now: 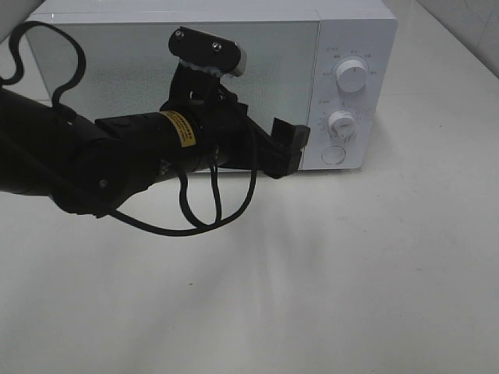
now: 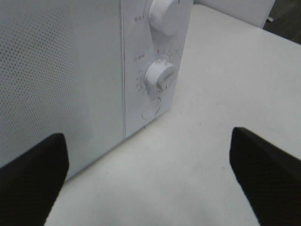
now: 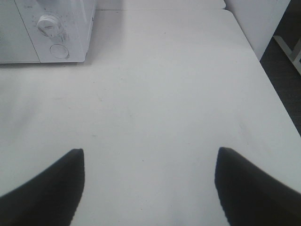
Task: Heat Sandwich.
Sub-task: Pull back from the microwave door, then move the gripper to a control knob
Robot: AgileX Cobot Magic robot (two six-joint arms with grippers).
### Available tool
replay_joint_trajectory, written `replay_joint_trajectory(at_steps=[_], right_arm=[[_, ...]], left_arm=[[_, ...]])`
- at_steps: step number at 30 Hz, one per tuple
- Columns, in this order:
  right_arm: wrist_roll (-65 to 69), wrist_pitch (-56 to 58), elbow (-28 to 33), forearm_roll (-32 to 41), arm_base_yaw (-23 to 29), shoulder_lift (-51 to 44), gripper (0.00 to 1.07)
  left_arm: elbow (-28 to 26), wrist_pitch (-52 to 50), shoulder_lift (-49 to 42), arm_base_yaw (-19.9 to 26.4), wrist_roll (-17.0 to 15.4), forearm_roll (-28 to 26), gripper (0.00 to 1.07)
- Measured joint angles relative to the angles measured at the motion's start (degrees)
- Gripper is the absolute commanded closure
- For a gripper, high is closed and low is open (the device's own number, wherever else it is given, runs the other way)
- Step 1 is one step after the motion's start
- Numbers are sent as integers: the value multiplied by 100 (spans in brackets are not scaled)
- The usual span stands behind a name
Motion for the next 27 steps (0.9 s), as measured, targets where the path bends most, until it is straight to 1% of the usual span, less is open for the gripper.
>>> replay_joint_trajectory(at_steps=[4,6,7,8,9,11,12,13,14,16,18,19,21,22,23,24,26,27], right_arm=[[0,0,0,0,0,0,34],[0,0,0,0,0,0,34],[0,0,0,0,0,0,34],[0,0,0,0,0,0,34],[0,0,0,0,0,0,34],[0,0,0,0,0,0,34],[0,0,0,0,0,0,34],[0,0,0,0,0,0,34],[0,0,0,0,0,0,34],[0,0,0,0,0,0,34],[0,0,0,0,0,0,34],[0,0,0,0,0,0,34],[0,0,0,0,0,0,34],[0,0,0,0,0,0,34],[0,0,0,0,0,0,34],[0,0,0,0,0,0,34],[0,0,0,0,0,0,34],[0,0,0,0,0,0,34]], left_arm=[[0,602,-143,-17,-17,0,7],[0,1369,-327,-17,-29,0,7],[0,1369,-327,-17,-29,0,7],[0,1679,-384,-17,-34,-6,7],[6,2338,-556,-17,-40,-6,7],[6,2939,-733,-17,-40,-6,7],[6,2939,-733,-17,-40,-6,7],[6,3197,-842,-17,-40,-6,7],[6,3776,-1060,-17,-40,-6,7],[6,4269,-1249,23,-46,-6,7],[6,4452,-1329,52,-46,-6,7],[6,4887,-1513,160,-46,-11,7],[6,5277,-1667,315,-46,-52,7],[6,5277,-1667,315,-46,-52,7],[6,5718,-1811,510,-69,-86,7],[6,5924,-1896,630,-74,-115,7],[6,6262,-2057,888,-86,-189,7],[6,6262,-2057,888,-86,-189,7]])
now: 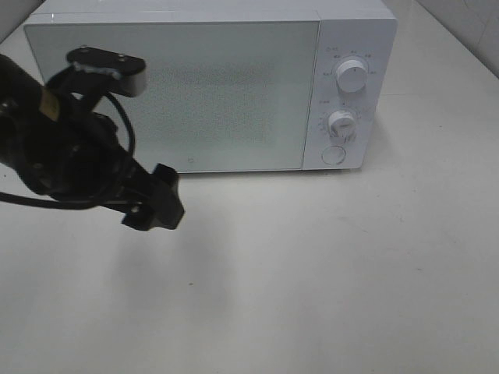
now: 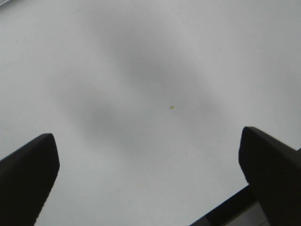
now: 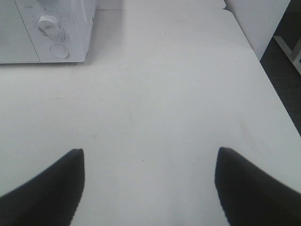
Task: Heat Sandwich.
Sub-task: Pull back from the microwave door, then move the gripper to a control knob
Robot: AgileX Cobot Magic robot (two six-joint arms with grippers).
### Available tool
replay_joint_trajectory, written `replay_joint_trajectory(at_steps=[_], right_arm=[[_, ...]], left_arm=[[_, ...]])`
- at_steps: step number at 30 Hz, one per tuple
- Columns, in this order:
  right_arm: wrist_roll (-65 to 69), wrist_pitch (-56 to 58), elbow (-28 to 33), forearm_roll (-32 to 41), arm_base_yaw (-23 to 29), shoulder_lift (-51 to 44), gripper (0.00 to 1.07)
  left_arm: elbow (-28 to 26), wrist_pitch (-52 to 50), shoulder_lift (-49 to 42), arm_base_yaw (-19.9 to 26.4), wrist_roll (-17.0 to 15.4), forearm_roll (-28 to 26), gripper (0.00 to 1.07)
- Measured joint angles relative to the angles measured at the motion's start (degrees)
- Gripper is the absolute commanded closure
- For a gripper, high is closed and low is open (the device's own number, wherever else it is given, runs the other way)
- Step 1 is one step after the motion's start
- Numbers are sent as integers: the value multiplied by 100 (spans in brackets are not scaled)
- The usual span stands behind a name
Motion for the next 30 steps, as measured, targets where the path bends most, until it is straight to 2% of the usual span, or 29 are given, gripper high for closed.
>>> replay_joint_trajectory(at_steps=[4,5,6,9,10,11,15,16,19,25,30], right_arm=[[0,0,0,0,0,0,34],[0,0,0,0,0,0,34],[0,0,0,0,0,0,34],[0,0,0,0,0,0,34],[0,0,0,0,0,0,34],[0,0,0,0,0,0,34],[0,0,0,0,0,0,34],[0,0,0,0,0,0,34],[0,0,0,0,0,0,34],[0,0,0,0,0,0,34],[0,0,0,0,0,0,34]], left_arm=[[0,705,-441,670,0,-34,7],[0,705,-441,670,0,-34,7],[0,963,-584,991,11,-34,7],[0,1318,-802,1455,40,-34,7],[0,1318,-802,1455,40,-34,7],[0,1530,-957,1759,52,-34,7],[0,2051,-1318,2498,86,6,7],[0,2051,-1318,2498,86,6,7],[0,2418,-1650,2956,132,92,7],[6,2744,-2108,3386,286,132,7],[407,2813,-2693,3667,395,149,7]])
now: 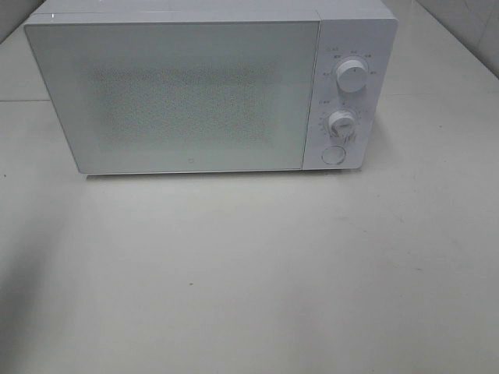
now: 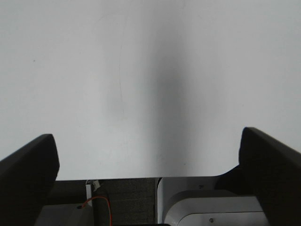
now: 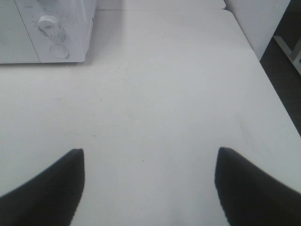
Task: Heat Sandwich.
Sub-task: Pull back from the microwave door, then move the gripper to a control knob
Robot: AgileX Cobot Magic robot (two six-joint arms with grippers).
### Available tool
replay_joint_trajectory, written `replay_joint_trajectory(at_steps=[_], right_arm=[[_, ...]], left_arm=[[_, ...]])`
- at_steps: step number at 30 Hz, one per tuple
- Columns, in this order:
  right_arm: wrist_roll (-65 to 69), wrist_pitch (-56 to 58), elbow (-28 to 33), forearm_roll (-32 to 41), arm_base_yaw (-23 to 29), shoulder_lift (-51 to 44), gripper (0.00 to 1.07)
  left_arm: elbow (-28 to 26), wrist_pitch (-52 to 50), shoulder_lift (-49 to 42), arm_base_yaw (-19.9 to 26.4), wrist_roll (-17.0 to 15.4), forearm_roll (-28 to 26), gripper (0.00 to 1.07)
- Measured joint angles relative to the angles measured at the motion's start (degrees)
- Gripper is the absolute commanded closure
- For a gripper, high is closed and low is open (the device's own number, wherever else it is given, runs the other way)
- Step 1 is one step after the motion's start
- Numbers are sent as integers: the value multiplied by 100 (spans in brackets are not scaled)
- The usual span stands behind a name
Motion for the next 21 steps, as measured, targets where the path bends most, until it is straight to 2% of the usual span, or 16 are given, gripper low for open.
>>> replay_joint_trajectory(at_steps=[3,5,8,13,21], right_arm=[[0,0,0,0,0,0,34],[0,0,0,0,0,0,34],[0,0,0,0,0,0,34],[0,0,0,0,0,0,34],[0,0,0,0,0,0,34]], left_arm=[[579,40,-521,23,0,46,7],[693,52,-665,23,0,46,7],[1180,109,-1226,23,0,46,7],[1599,103,-1902,23,0,52,7],[1885,-183,-2681,23,0,69,7]])
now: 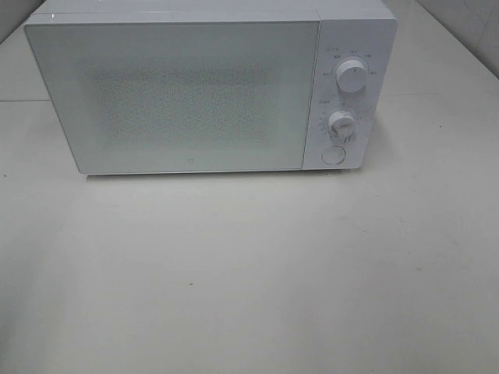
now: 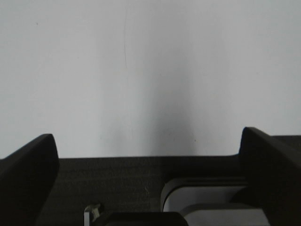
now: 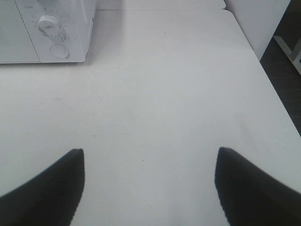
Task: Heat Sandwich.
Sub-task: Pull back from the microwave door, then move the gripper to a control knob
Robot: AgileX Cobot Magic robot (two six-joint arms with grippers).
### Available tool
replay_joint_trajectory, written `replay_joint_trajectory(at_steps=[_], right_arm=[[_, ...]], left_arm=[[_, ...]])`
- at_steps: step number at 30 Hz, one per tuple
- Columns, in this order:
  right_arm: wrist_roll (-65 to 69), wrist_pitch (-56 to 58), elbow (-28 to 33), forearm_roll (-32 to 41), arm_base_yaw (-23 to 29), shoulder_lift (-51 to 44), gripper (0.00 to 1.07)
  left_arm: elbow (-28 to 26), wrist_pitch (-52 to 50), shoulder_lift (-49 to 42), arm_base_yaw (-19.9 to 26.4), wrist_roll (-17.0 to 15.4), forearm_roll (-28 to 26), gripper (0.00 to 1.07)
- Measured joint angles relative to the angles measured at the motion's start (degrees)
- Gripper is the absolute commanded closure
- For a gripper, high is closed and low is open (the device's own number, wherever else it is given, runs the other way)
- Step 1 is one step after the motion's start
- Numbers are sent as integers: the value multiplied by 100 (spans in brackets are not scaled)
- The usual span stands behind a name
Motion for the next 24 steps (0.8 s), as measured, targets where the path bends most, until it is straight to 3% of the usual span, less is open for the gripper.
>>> replay_joint_trajectory(at_steps=[24], right_arm=[[0,0,0,0,0,0,34]], left_arm=[[115,-189,-2997,11,0,-206,7]])
